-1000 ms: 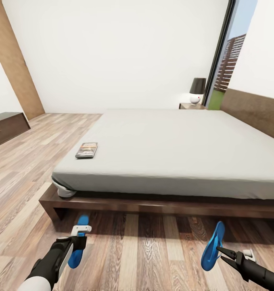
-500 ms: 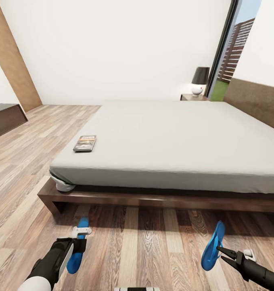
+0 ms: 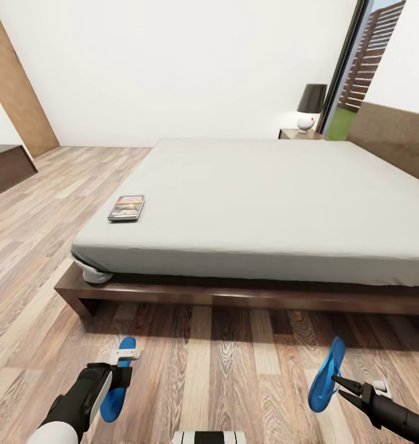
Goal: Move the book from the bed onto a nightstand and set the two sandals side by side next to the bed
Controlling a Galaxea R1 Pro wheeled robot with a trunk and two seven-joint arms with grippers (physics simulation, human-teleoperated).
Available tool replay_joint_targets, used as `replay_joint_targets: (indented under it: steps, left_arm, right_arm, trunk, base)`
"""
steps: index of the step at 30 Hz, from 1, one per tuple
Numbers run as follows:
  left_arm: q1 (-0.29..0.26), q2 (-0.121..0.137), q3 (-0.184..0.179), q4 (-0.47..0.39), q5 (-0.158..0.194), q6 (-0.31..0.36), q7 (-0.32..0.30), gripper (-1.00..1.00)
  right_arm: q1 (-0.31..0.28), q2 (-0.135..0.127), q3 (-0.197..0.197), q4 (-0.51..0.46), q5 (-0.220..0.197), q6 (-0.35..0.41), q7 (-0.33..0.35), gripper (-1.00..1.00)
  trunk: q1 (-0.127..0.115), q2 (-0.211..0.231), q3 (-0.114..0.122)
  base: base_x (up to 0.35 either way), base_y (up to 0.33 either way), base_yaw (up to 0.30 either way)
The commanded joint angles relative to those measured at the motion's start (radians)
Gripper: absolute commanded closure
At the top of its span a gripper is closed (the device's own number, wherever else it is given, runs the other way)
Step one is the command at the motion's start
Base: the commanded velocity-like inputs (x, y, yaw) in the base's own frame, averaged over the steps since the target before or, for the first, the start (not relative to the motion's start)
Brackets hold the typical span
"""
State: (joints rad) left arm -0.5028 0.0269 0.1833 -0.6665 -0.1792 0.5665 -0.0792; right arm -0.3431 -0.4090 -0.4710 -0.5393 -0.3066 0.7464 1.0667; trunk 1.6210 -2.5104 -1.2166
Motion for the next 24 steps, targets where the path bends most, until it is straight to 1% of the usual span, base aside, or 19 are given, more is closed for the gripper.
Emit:
replay_joint_targets:
  steps: [1, 2, 4, 6, 24]
  left_arm:
    - [0.0, -0.001, 0.004, -0.002, -0.011, 0.004, -0.008, 1.0]
    - [0.0, -0.001, 0.004, -0.002, -0.011, 0.004, -0.008, 1.0]
    - [0.0, -0.001, 0.004, -0.001, -0.011, 0.004, -0.008, 1.0]
    - [0.0, -0.001, 0.004, -0.001, -0.011, 0.004, -0.009, 1.0]
    - [0.0, -0.001, 0.004, -0.001, -0.011, 0.004, -0.01, 1.0]
  right_arm:
    - [-0.001, -0.004, -0.002, 0.0, -0.003, 0.006, 0.002, 1.0]
    - [-0.001, -0.016, -0.002, 0.0, -0.004, 0.007, 0.002, 1.0]
    - [-0.001, -0.028, -0.001, 0.001, -0.004, 0.007, 0.002, 1.0]
    - [-0.001, -0.031, -0.001, 0.001, -0.005, 0.007, 0.002, 1.0]
    - [-0.001, -0.033, -0.001, 0.001, -0.005, 0.007, 0.003, 1.0]
  trunk:
    - [0.0, -0.001, -0.005]
    - [0.001, -0.001, -0.009]
    - [0.002, -0.001, -0.016]
    - [0.002, -0.002, -0.024]
    - [0.011, -0.006, -0.094]
  base:
    - [0.0, 0.0, 0.0]
    - [0.0, 0.0, 0.0]
    - [0.0, 0.0, 0.0]
    - [0.0, 0.0, 0.0]
    - [0.0, 0.0, 0.0]
